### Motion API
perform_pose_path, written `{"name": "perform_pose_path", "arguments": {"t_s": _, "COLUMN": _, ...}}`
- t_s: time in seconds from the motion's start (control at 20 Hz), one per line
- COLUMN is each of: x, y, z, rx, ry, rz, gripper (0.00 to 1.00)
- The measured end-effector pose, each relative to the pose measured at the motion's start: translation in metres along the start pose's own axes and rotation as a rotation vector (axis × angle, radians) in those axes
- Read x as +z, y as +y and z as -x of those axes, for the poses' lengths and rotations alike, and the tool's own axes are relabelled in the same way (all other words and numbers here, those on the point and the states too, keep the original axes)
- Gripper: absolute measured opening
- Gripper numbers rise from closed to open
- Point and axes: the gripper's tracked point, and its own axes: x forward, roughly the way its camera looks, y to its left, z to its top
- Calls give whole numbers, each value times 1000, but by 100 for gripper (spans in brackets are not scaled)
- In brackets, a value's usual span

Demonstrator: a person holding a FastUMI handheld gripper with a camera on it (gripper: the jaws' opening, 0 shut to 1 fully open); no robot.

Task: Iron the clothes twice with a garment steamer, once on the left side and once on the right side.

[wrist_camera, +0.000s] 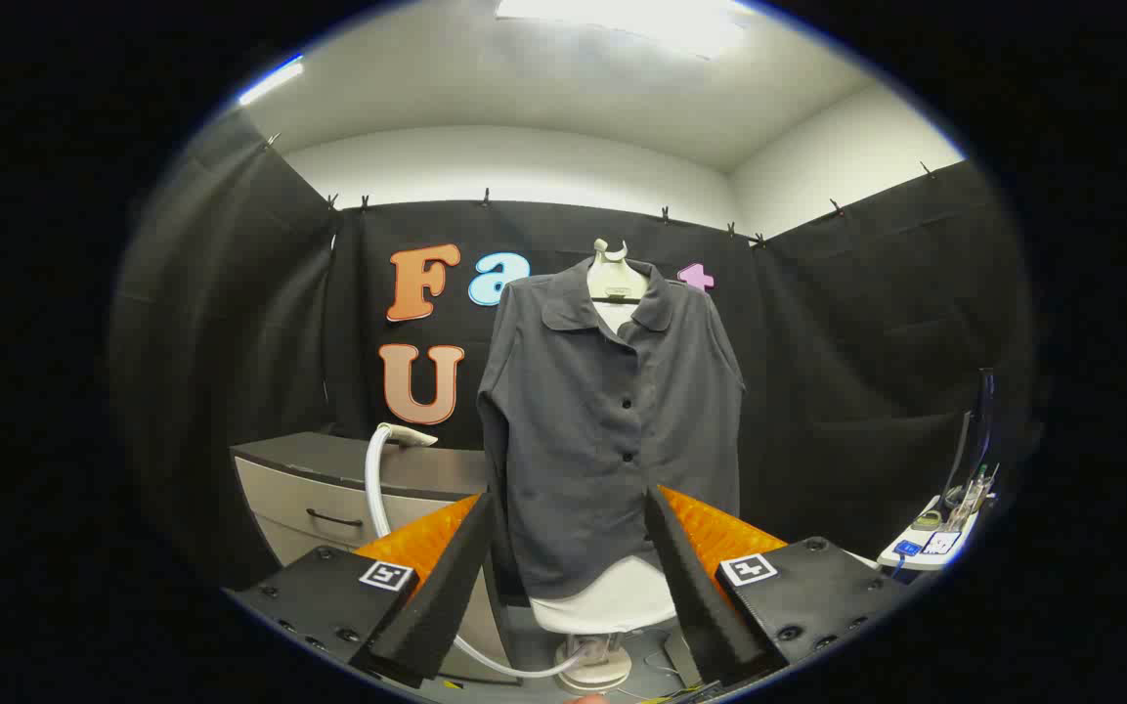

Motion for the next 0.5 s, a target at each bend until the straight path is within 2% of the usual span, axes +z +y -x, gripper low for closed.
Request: {"name": "perform_pose_path", "arguments": {"t_s": 0.5, "x": 3, "y": 2, "z": -2, "rx": 3, "ry": -8, "rz": 6, "gripper": 98}}
